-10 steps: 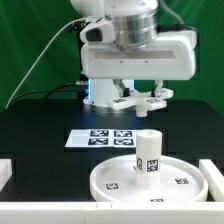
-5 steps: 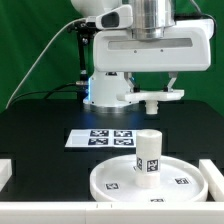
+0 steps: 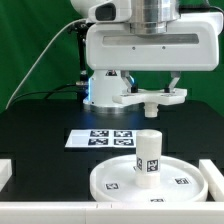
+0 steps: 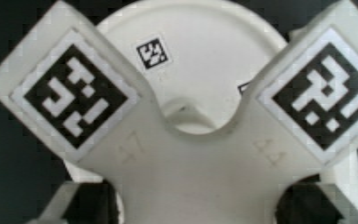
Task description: Assemble round table
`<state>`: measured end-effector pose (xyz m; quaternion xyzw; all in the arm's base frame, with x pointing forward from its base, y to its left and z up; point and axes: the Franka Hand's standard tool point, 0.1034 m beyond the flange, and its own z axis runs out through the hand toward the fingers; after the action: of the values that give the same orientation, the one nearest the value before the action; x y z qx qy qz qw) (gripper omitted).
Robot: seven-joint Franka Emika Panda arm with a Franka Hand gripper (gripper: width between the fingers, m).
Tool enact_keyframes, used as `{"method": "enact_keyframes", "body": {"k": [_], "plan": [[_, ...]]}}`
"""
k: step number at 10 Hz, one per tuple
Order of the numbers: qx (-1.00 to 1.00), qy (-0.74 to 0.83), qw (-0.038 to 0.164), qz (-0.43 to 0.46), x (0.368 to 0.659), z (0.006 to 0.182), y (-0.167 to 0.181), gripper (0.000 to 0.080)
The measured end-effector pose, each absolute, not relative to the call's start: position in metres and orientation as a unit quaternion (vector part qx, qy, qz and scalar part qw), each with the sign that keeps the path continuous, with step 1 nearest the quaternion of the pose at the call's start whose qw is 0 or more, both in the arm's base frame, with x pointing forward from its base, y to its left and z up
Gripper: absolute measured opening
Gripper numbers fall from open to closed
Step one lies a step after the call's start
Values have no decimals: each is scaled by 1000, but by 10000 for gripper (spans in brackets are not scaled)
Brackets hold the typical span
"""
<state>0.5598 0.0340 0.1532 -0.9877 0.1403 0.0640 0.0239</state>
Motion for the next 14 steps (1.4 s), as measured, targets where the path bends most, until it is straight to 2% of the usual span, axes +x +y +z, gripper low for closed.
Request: {"method": "enact_keyframes", "body": {"k": [3, 6, 10, 14], "plan": [[-987, 141, 23, 68, 559, 151, 33, 436], [-986, 145, 16, 79, 570, 141, 29, 437], [-985, 148, 11, 86, 565, 129, 39, 437], [-986, 146, 11, 84, 565, 128, 39, 437]]}}
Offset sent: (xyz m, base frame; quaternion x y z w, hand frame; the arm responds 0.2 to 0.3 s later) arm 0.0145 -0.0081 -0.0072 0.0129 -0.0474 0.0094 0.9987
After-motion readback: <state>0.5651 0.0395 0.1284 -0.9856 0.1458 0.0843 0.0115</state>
